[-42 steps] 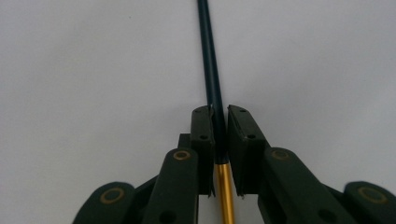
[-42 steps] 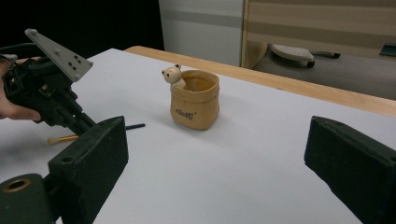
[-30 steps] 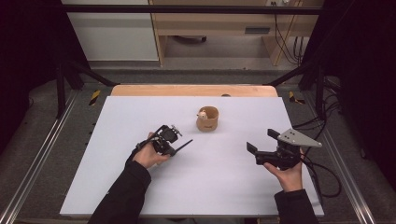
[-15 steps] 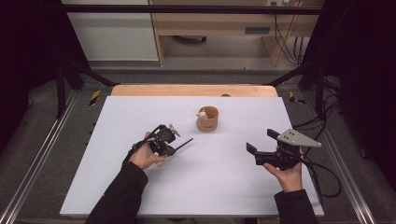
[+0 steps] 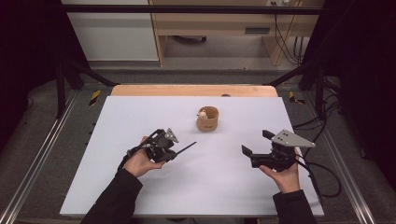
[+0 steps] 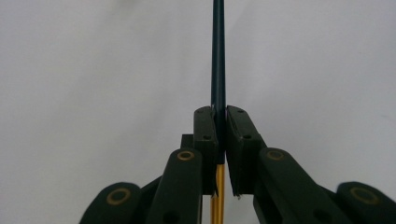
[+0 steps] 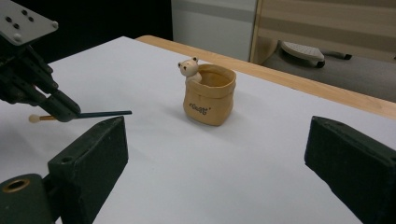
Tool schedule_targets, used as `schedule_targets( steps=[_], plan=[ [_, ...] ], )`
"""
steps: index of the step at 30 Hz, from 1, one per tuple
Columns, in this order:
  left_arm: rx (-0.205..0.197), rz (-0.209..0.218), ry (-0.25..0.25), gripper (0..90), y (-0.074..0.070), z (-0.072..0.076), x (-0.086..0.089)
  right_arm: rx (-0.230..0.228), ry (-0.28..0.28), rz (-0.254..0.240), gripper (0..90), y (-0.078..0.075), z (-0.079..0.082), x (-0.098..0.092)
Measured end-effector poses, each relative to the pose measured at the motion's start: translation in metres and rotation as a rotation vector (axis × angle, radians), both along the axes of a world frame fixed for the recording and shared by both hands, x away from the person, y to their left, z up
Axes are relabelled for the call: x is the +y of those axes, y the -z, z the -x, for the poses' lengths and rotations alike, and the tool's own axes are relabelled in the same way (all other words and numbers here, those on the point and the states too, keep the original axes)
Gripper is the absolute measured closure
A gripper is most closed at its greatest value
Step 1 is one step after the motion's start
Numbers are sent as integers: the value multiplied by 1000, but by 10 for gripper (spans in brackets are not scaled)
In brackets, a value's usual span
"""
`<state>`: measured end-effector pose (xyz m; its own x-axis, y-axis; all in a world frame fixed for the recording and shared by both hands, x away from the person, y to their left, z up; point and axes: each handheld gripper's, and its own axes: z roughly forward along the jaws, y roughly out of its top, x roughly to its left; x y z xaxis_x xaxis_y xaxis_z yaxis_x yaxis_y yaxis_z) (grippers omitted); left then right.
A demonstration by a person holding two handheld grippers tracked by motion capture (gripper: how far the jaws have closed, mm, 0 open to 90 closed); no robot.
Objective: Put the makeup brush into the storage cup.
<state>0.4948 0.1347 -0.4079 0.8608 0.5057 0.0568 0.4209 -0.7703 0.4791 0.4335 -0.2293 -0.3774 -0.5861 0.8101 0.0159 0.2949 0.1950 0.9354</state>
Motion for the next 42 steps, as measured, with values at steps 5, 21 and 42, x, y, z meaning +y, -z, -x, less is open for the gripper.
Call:
schedule_targets(
  steps=[5,21,42],
  plan=[
    [-11,10,32,833,-5,12,-1,6,-13,12,67,0,0,4],
    [-6,59,108,833,-16,29,-1,21,-104,105,73,-3,5,34],
    [24,56,184,833,-28,36,-12,52,-233,300,103,-16,6,71]
  ],
)
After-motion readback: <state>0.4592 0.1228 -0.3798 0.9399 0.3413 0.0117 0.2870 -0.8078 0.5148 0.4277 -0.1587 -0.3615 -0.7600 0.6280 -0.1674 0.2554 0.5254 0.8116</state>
